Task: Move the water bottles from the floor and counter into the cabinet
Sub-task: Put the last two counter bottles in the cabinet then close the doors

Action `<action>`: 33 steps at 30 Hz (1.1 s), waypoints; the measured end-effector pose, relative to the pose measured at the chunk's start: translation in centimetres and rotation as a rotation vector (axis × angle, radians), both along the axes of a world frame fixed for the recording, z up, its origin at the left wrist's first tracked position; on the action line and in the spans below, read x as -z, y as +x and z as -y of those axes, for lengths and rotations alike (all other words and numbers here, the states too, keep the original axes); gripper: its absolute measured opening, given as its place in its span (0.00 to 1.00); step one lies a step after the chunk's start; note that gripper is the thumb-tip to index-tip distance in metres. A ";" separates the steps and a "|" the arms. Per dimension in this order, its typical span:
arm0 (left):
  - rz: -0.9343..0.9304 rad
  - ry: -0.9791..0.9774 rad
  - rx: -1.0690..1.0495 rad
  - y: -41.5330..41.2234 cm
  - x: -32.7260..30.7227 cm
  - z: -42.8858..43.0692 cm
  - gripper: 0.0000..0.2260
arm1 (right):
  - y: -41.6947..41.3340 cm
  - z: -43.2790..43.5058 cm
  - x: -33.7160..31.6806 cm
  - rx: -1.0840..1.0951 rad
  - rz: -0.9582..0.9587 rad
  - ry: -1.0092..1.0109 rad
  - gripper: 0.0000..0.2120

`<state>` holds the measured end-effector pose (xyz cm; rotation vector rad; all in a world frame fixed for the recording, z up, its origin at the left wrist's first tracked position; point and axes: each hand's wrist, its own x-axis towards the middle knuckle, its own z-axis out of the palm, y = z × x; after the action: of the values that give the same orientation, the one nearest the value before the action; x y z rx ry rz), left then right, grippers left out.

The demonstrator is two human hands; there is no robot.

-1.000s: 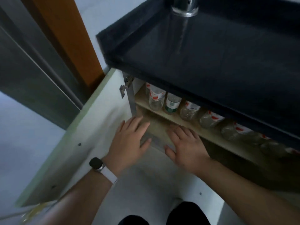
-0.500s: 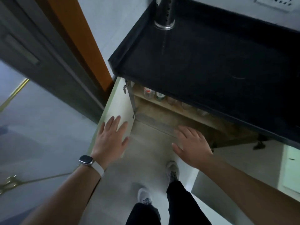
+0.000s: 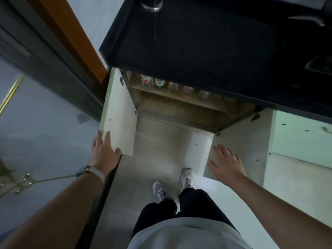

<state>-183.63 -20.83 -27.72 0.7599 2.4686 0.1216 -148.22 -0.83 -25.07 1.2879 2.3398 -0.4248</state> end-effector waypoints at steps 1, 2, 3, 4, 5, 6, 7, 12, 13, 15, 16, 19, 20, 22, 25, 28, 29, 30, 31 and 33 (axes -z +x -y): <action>-0.007 0.027 -0.011 0.2 -0.2 -0.1 0.34 | 1.2 0.2 0.0 0.031 0.001 0.014 0.28; -0.016 0.052 -0.014 0.4 -0.4 -0.2 0.33 | 2.4 0.2 0.0 0.064 0.004 0.030 0.28; -0.022 0.072 -0.007 0.6 -0.4 -0.4 0.31 | 3.6 0.2 0.0 0.096 0.011 0.053 0.28; -0.024 0.082 0.002 0.9 -0.4 -0.8 0.30 | 4.7 0.1 0.0 0.133 0.018 0.078 0.28; -0.025 0.087 0.009 1.3 -0.4 -1.1 0.30 | 5.7 -0.1 0.1 0.179 0.017 0.102 0.29; -0.024 0.089 0.020 1.7 -0.2 -1.5 0.30 | 6.7 -0.3 0.3 0.228 0.009 0.128 0.30; -0.025 0.087 0.027 2.1 -0.2 -1.9 0.30 | 7.4 -0.5 0.5 0.276 0.003 0.149 0.31; -0.031 0.098 0.088 4.0 0.5 -3.8 0.25 | 10.5 -1.1 0.9 0.527 -0.045 0.120 0.36; -0.033 0.110 0.120 4.4 0.6 -4.2 0.24 | 10.9 -1.2 1.0 0.560 -0.067 0.090 0.37; -0.054 0.100 0.187 5.2 0.7 -4.9 0.24 | 11.6 -1.4 1.4 0.594 -0.099 0.025 0.38; -0.067 0.081 0.214 5.5 0.8 -5.3 0.25 | 11.9 -1.3 1.6 0.582 -0.099 -0.001 0.38; -0.089 0.021 0.236 6.3 0.8 -6.2 0.28 | 12.4 -1.0 2.2 0.531 -0.140 -0.023 0.38; -0.088 0.008 0.228 6.5 0.6 -6.5 0.29 | 12.4 -0.9 2.3 0.540 -0.165 -0.032 0.38; -0.086 -0.013 0.226 6.8 0.5 -6.8 0.31 | 12.6 -0.8 2.2 0.546 -0.202 -0.052 0.37; -0.111 -0.016 0.265 6.7 0.0 -7.0 0.31 | 12.5 -0.8 2.2 0.450 -0.218 -0.099 0.35; -0.161 -0.012 0.338 6.3 -0.4 -7.3 0.27 | 11.4 -1.1 2.5 0.326 -0.243 -0.125 0.32; -0.163 -0.015 0.347 6.3 -0.5 -7.4 0.26 | 10.9 -1.2 2.6 0.290 -0.251 -0.128 0.31; -0.156 -0.018 0.349 6.3 -0.6 -7.5 0.25 | 10.3 -1.2 2.6 0.259 -0.256 -0.132 0.31; -0.145 -0.015 0.343 6.3 -0.6 -7.5 0.25 | 9.6 -1.2 2.6 0.237 -0.261 -0.138 0.31; -0.122 0.012 0.326 6.4 -0.7 -7.5 0.23 | 8.4 -1.2 2.6 0.215 -0.276 -0.146 0.33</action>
<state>-177.23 -13.31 -27.04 1.1933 2.4187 -0.0322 -139.83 0.38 -27.64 1.4950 2.3407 -0.8753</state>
